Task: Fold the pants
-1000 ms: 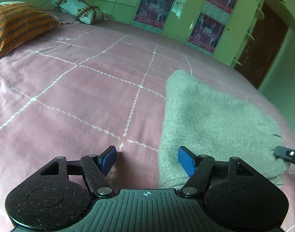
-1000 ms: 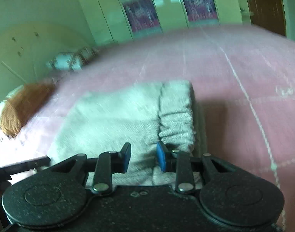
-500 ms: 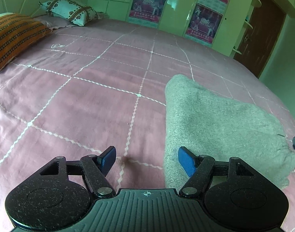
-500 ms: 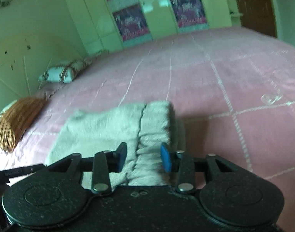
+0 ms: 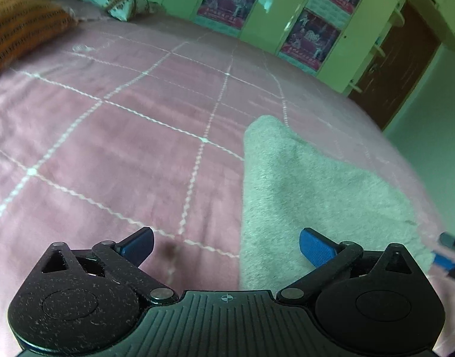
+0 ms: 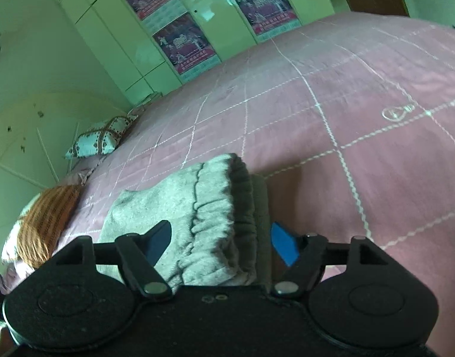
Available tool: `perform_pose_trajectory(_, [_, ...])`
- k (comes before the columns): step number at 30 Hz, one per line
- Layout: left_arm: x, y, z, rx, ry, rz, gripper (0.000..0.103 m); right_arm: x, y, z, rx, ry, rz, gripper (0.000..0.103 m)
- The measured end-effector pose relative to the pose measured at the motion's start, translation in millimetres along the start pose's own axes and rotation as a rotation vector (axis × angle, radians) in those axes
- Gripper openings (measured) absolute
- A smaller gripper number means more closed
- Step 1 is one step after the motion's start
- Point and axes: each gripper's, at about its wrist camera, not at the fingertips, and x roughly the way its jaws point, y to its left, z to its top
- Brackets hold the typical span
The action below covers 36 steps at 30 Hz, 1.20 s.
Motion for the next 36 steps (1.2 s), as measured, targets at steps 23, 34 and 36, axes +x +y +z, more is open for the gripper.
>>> perform_pose_trajectory(23, [114,-24,53,-0.002,0.182,-0.014,0.103,61,-20,-1,0.062,0.136,-0.036,0.068])
perform_pose_trajectory(34, [100,-16,77,-0.073,0.095,-0.134,0.103,21,-6,25,-0.004,-0.084,0.119,0.054])
perform_pose_trajectory(36, [109,-20,88,-0.054,0.088,-0.118,0.103,31,5,35,-0.047,-0.089,0.145,0.046])
